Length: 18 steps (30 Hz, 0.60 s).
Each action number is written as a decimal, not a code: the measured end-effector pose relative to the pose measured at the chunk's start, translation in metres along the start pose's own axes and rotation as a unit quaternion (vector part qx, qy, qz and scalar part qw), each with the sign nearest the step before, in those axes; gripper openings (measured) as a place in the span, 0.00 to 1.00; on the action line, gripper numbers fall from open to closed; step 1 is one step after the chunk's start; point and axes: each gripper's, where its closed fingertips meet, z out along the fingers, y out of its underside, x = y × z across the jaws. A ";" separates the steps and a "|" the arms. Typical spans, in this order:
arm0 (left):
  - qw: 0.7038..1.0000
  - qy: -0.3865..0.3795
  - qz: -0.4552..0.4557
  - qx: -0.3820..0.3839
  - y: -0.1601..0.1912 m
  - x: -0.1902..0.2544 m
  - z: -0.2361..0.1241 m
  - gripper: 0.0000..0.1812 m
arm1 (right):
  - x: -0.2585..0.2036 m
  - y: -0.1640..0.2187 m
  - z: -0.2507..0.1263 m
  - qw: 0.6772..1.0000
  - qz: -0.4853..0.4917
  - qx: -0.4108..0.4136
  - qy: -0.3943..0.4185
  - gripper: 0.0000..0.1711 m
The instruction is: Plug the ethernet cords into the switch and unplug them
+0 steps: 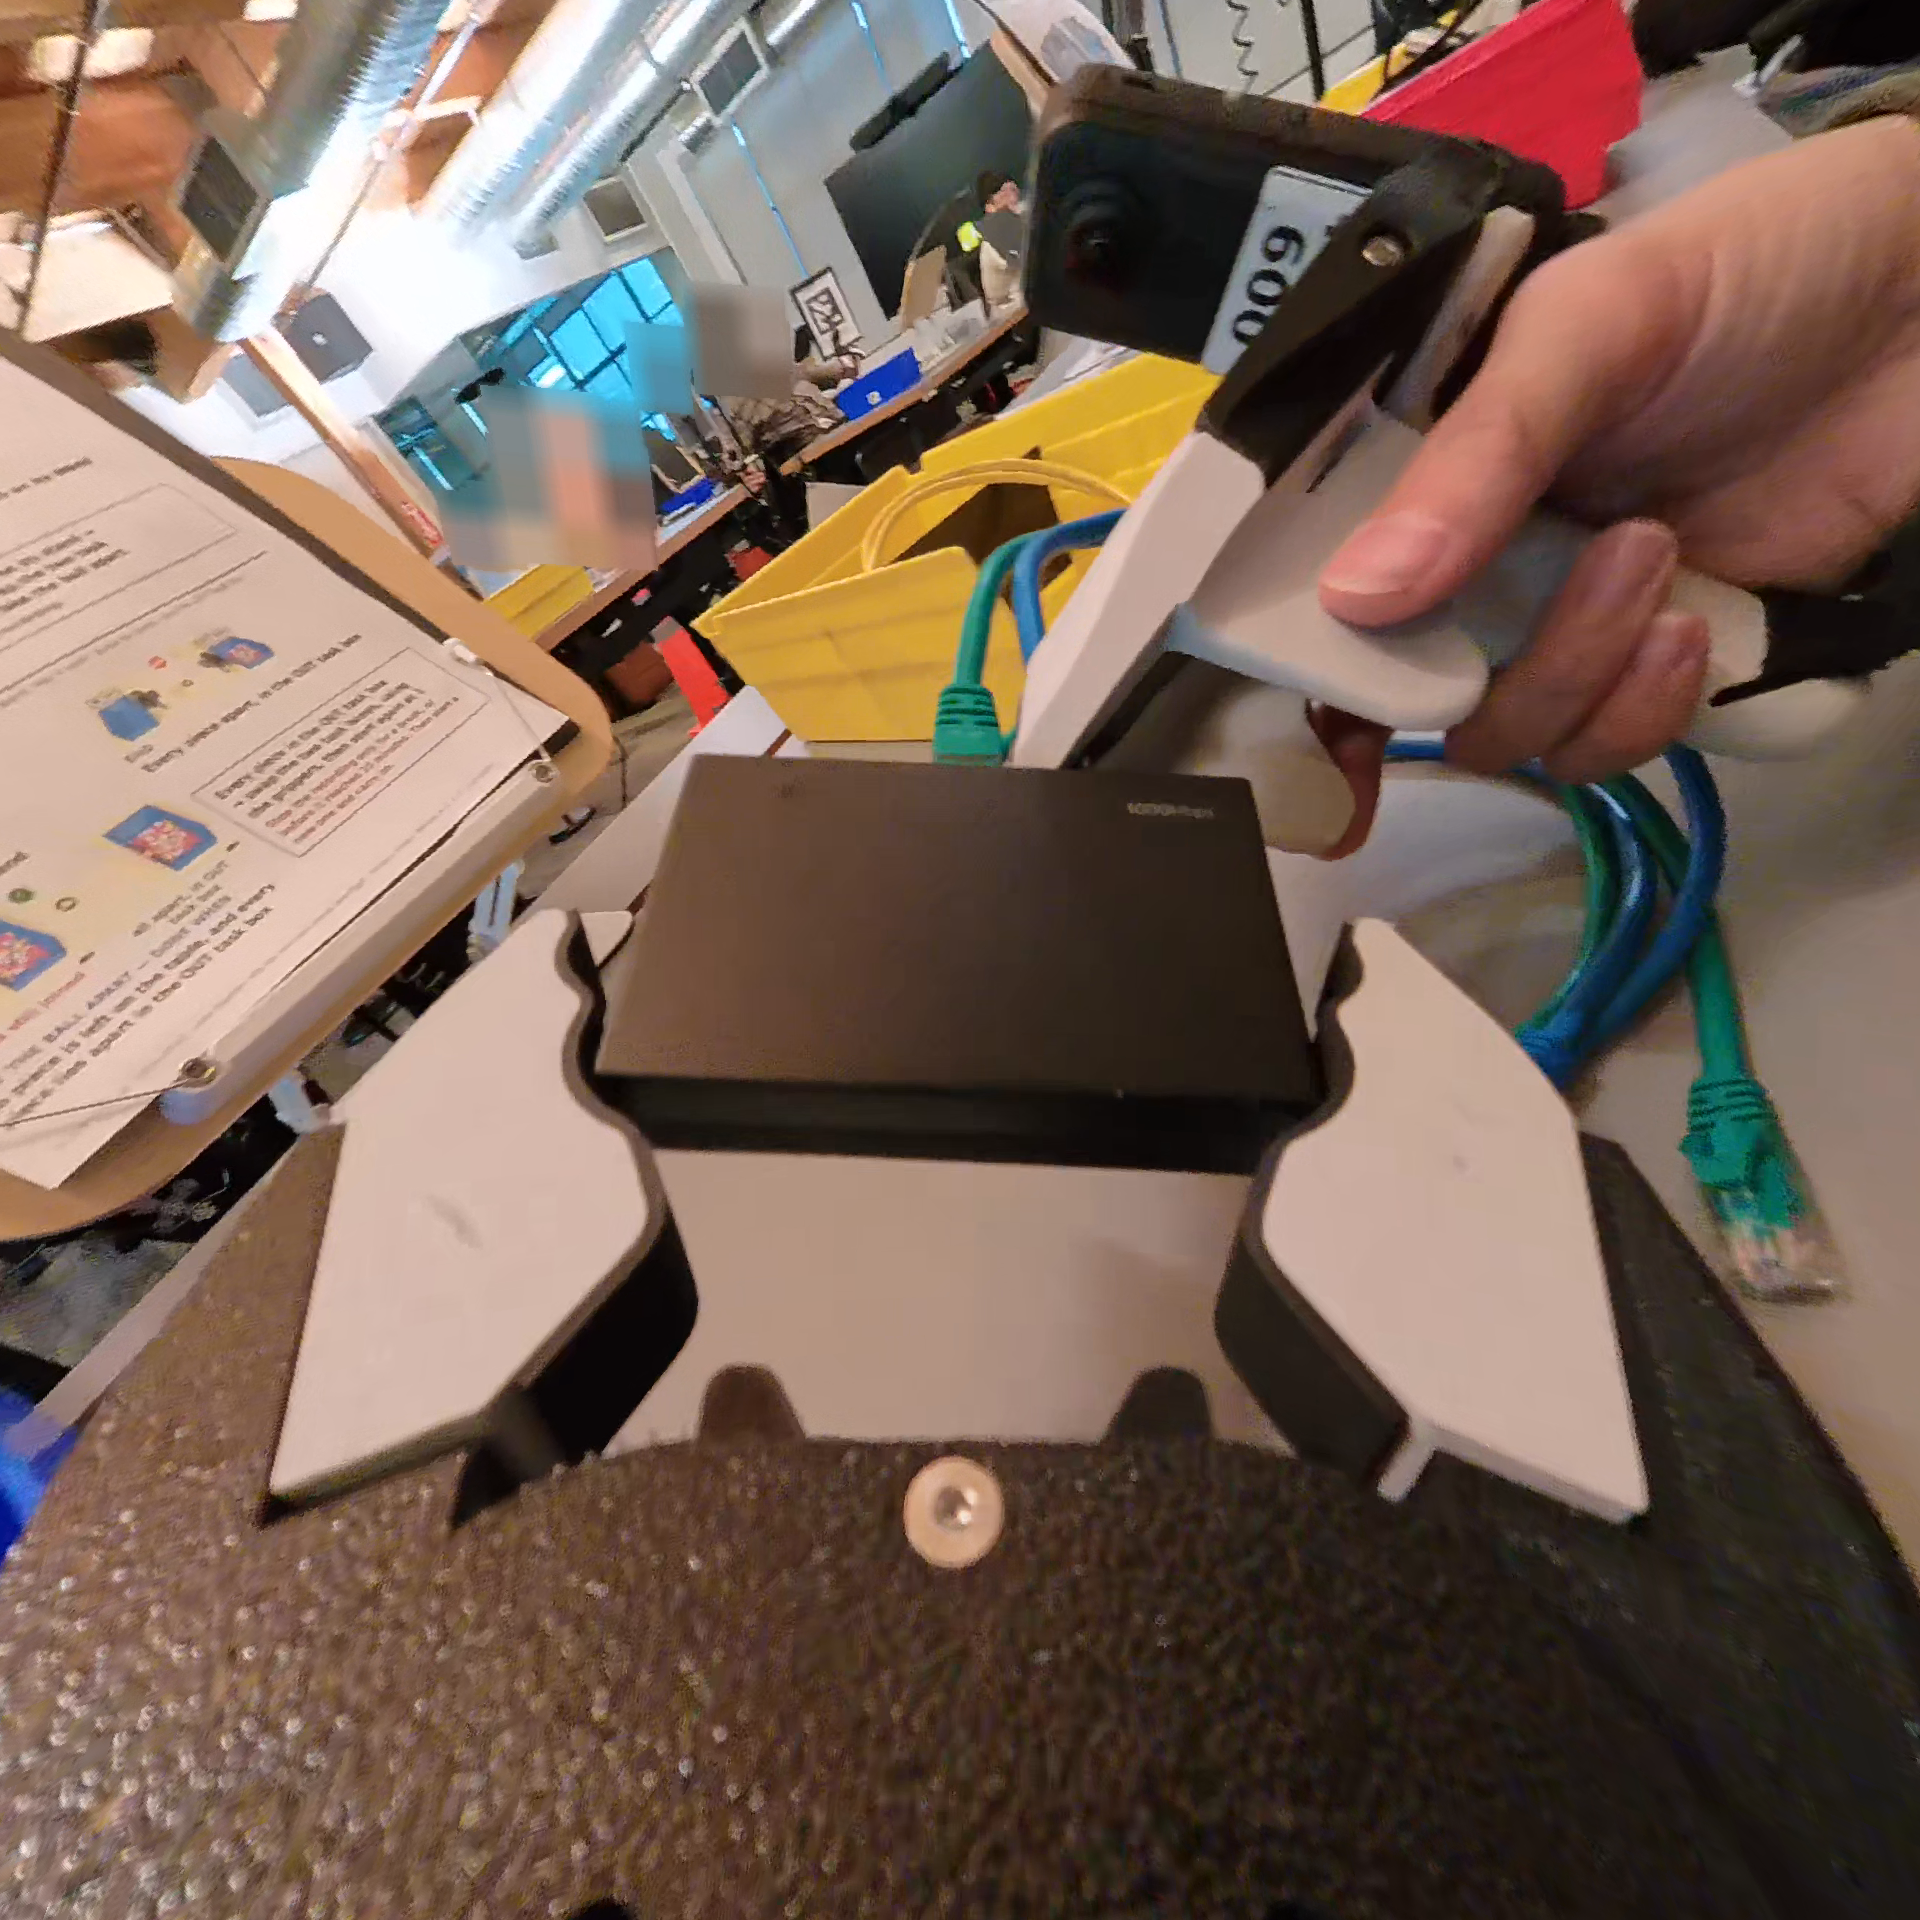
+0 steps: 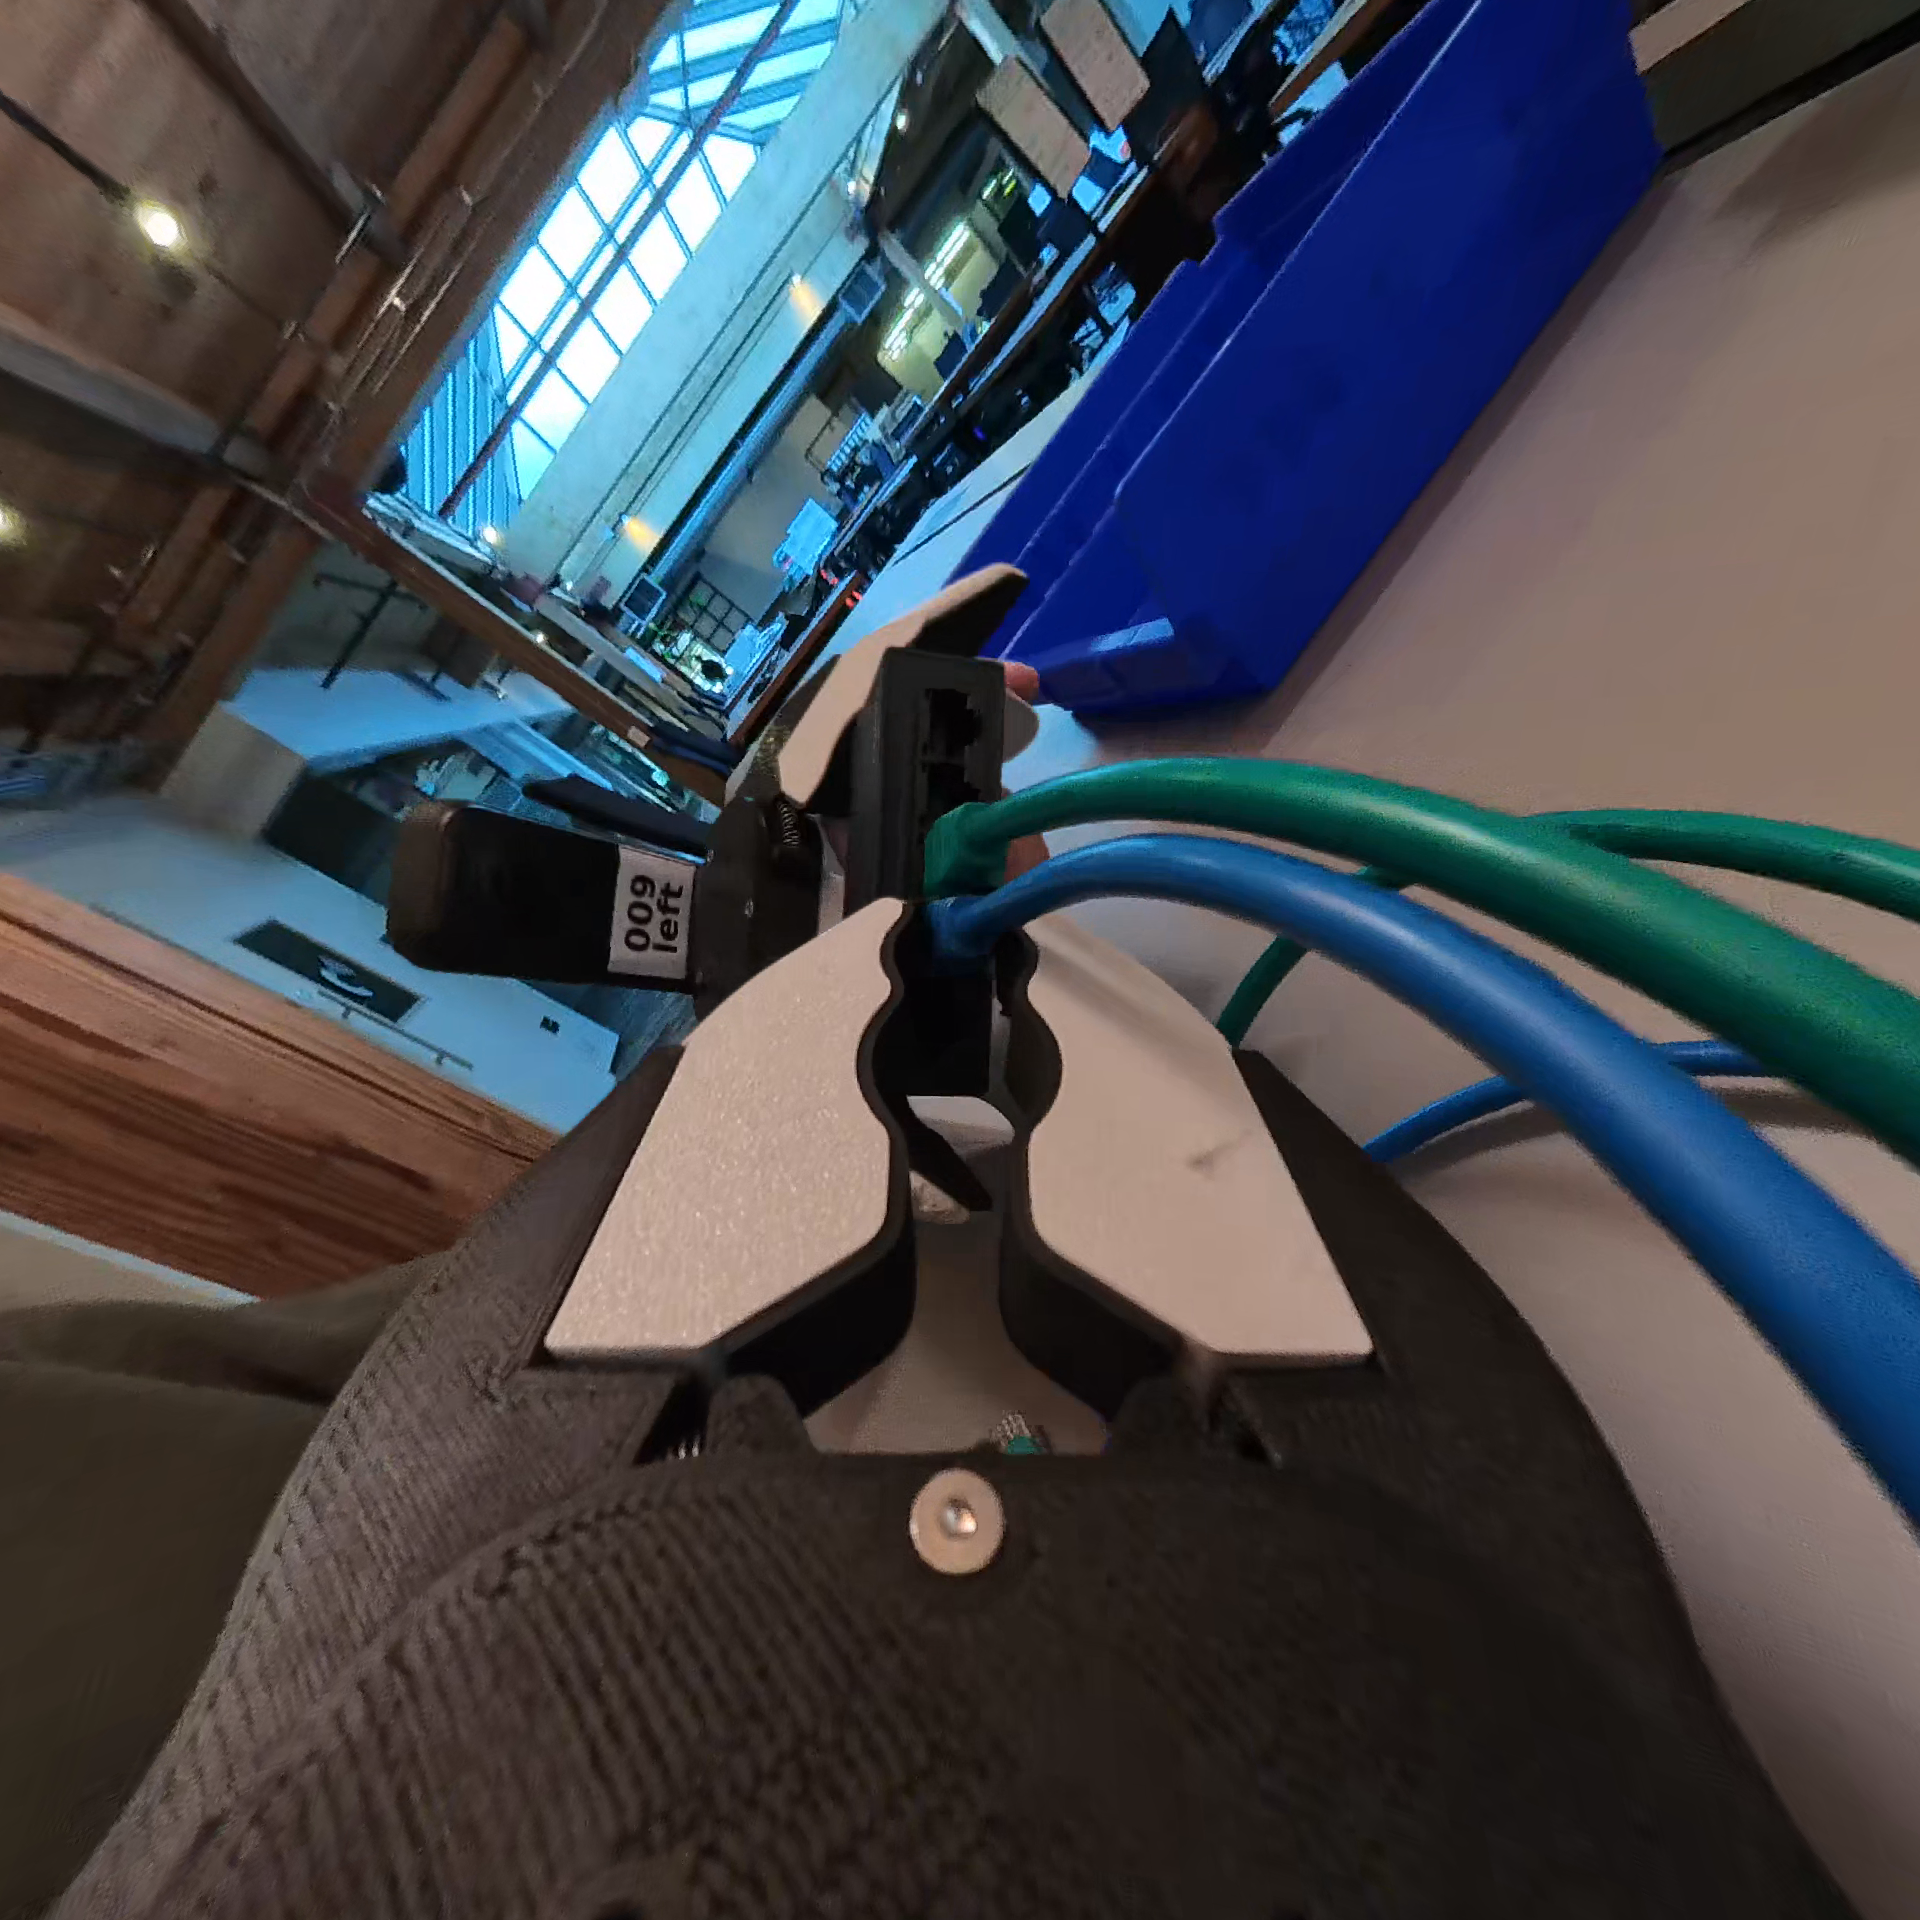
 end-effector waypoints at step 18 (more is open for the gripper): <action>0.995 -0.039 -0.087 -0.033 0.015 -0.010 0.014 0.68 | 0.015 -0.015 -0.004 0.994 0.066 0.085 0.009 0.20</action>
